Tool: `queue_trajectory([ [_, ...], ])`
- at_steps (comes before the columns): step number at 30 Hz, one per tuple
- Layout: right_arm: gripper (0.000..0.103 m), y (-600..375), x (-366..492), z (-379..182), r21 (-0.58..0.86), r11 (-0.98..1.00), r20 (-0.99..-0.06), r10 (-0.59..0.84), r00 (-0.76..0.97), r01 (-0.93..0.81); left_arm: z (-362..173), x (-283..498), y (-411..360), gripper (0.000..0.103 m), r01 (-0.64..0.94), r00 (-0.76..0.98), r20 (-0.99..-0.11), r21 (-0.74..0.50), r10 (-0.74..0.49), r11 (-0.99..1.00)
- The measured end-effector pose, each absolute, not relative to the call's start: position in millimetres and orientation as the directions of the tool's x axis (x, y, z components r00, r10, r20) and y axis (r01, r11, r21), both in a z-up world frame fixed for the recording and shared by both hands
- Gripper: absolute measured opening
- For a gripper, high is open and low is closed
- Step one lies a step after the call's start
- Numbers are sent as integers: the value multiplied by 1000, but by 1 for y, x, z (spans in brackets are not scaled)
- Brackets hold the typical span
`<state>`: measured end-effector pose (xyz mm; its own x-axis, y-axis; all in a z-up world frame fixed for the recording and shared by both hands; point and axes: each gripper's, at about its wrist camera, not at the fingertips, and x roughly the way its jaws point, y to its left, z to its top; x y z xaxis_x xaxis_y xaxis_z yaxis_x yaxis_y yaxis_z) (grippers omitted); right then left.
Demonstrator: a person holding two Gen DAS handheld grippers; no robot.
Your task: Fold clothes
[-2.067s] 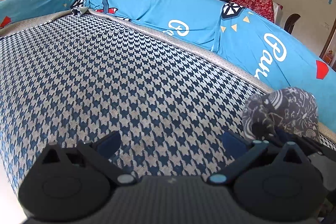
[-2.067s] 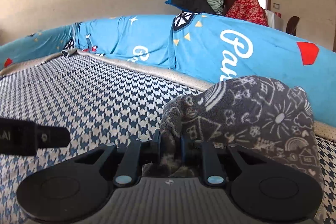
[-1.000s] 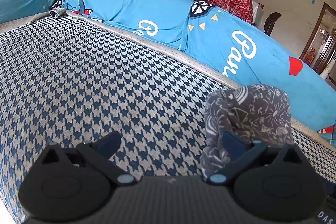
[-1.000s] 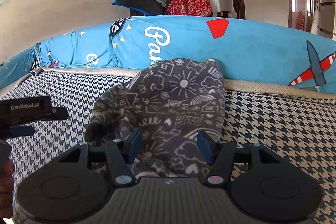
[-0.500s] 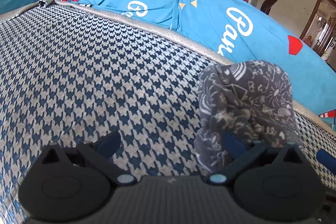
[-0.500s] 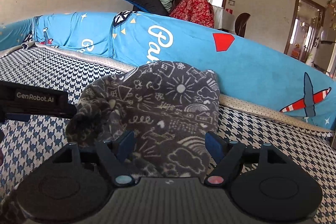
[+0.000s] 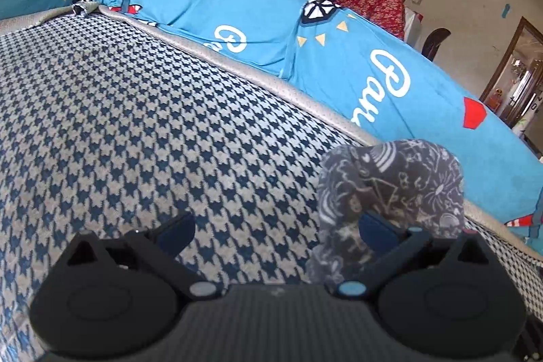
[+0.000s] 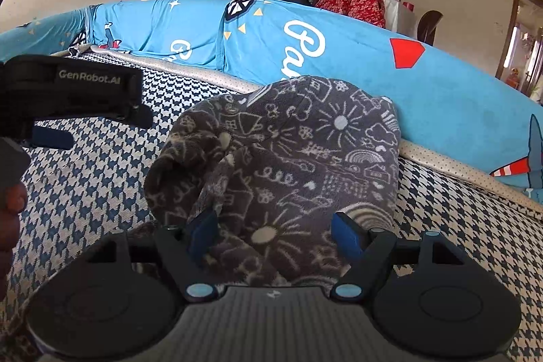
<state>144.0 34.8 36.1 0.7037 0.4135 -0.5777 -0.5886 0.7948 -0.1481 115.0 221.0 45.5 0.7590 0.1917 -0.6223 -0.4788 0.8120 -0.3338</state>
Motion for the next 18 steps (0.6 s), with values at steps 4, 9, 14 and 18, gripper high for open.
queue_trajectory([
  [4, 74, 40, 136, 32, -182, 772, -575, 418, 703, -609, 46, 128, 200, 103, -423, 784, -599, -323, 163, 847],
  [9, 74, 46, 129, 26, -234, 751, -575, 405, 711, -617, 32, 152, 182, 103, -435, 725, -655, -197, 212, 879],
  [14, 74, 36, 127, 36, -193, 757, -583, 423, 694, -624, 10, 154, 210, 103, -527, 678, -719, -329, 154, 784],
  [18, 78, 14, 123, 52, -140, 770, -563, 455, 690, -622, 14, 148, 215, 103, -518, 691, -708, -347, 143, 782],
])
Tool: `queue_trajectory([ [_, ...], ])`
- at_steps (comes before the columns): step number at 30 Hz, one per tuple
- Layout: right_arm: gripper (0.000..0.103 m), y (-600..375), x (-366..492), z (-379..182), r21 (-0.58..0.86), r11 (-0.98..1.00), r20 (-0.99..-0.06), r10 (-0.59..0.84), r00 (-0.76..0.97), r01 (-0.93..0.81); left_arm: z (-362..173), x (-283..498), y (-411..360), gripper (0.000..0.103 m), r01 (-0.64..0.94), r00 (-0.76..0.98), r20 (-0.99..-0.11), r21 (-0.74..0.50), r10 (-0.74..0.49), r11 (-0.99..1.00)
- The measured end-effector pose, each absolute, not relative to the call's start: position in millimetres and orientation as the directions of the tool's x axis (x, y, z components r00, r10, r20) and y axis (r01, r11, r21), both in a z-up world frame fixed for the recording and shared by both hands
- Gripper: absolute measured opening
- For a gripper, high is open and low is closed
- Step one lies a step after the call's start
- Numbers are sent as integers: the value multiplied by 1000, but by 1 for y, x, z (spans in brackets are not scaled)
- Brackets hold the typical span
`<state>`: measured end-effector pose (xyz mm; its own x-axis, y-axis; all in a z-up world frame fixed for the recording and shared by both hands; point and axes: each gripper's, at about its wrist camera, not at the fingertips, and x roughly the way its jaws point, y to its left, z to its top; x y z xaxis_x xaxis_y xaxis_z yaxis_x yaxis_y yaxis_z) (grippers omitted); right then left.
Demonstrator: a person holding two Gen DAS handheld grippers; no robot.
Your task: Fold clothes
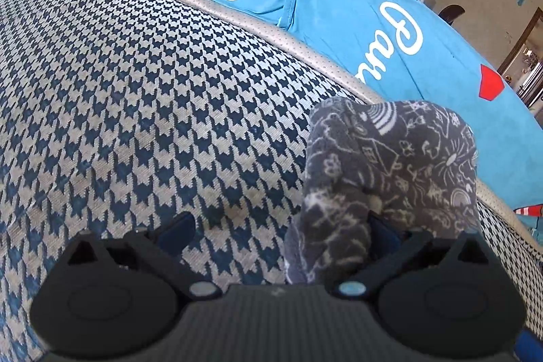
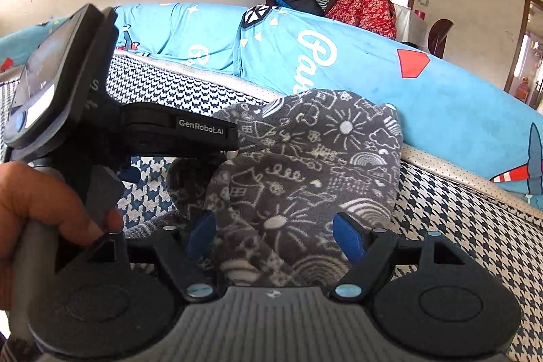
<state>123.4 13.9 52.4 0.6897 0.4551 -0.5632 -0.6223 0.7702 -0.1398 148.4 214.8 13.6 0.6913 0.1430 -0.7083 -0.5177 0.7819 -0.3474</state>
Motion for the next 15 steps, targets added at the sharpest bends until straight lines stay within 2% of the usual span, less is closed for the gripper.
queue_trajectory([
  [4, 80, -12, 115, 66, -100, 797, -546, 456, 702, -596, 24, 134, 213, 103, -489, 713, -687, -344, 140, 802],
  [10, 85, -57, 93, 74, 11, 833, -569, 460, 682, -553, 39, 105, 205, 103, -420, 738, -657, -266, 156, 867],
  [15, 85, -87, 66, 74, 33, 855, -568, 443, 694, -518, 46, 70, 205, 103, -393, 750, -654, -322, 99, 861],
])
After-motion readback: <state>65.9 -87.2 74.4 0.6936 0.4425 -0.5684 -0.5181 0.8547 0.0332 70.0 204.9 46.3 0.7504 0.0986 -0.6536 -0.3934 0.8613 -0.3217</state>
